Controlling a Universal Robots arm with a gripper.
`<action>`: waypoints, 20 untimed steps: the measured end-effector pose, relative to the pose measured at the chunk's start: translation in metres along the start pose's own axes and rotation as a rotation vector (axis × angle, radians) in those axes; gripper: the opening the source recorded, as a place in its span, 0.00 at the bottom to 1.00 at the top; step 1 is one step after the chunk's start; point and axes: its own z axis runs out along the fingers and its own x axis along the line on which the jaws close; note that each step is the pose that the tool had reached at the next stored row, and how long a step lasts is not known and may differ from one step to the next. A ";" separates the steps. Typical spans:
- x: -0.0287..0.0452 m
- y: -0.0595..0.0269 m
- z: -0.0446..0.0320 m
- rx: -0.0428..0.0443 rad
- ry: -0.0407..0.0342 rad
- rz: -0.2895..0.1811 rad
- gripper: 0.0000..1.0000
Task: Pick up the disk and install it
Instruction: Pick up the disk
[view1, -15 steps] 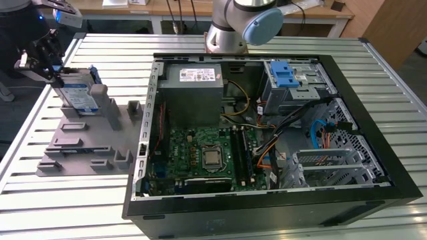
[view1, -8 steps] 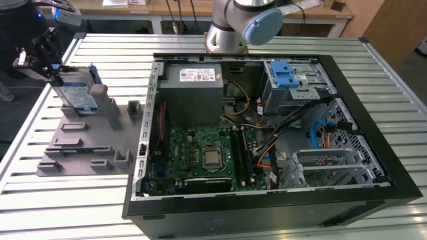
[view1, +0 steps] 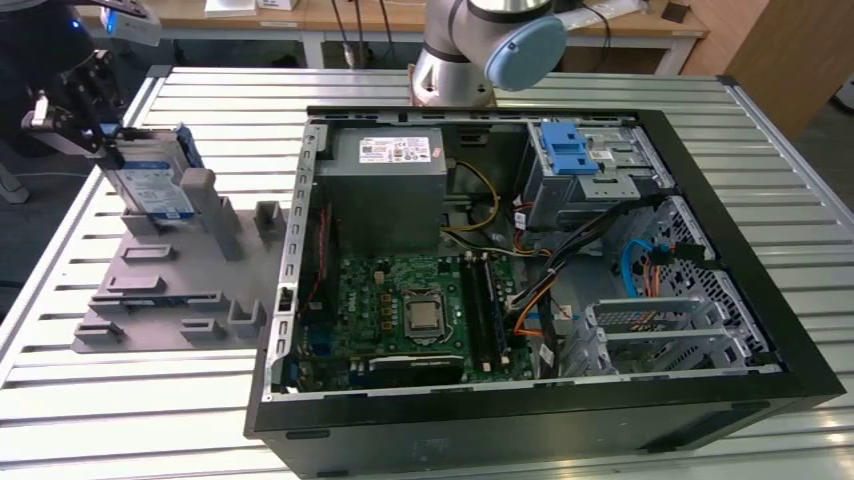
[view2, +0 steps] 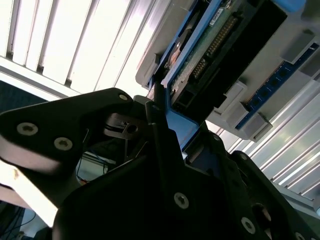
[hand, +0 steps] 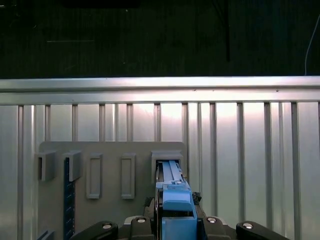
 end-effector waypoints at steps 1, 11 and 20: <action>0.0000 0.0000 -0.0011 -0.0001 0.0000 0.000 0.36; -0.0001 0.0002 -0.0139 0.0001 0.0000 0.000 0.36; -0.0001 0.0004 -0.0244 0.0000 0.0000 0.000 0.36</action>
